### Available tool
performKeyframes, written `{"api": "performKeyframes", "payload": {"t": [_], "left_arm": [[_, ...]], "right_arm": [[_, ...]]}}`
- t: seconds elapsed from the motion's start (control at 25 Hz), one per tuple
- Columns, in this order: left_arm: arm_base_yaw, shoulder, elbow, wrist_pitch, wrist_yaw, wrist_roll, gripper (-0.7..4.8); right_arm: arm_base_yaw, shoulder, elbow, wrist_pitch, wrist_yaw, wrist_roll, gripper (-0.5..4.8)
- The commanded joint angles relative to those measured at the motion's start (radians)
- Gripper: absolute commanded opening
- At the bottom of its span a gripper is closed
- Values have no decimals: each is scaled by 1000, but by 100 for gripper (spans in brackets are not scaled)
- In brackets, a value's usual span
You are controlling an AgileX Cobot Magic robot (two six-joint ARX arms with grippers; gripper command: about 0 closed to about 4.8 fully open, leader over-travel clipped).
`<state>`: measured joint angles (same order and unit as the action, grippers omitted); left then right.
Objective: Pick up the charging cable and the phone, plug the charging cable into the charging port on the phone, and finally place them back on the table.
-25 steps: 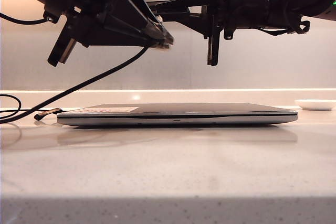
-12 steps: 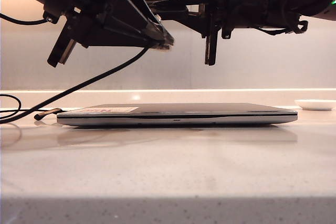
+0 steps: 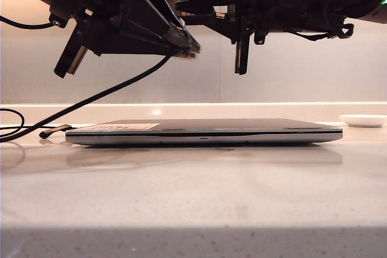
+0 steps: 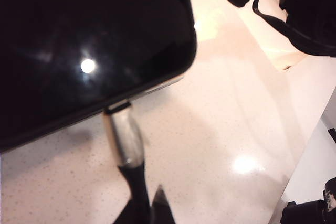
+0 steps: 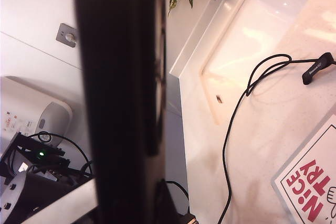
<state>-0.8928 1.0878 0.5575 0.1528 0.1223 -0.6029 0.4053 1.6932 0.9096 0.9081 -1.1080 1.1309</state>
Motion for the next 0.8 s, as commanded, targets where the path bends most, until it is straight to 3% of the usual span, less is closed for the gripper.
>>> {"api": "performKeyframes", "payload": {"t": [0.04, 0.4, 0.56, 0.8], "left_arm": [[1, -5, 3, 22, -5, 1, -6], [18, -5, 4, 22, -5, 4, -3], [17, -5, 4, 21, -5, 4, 136], [17, -5, 4, 21, -5, 3, 147]], "right_arm": [[5, -10, 3, 31, -28, -13, -6], [5, -10, -3, 24, -20, -12, -6], [2, -10, -3, 24, -9, -12, -6], [-2, -10, -2, 25, 32, -14, -6]]}}
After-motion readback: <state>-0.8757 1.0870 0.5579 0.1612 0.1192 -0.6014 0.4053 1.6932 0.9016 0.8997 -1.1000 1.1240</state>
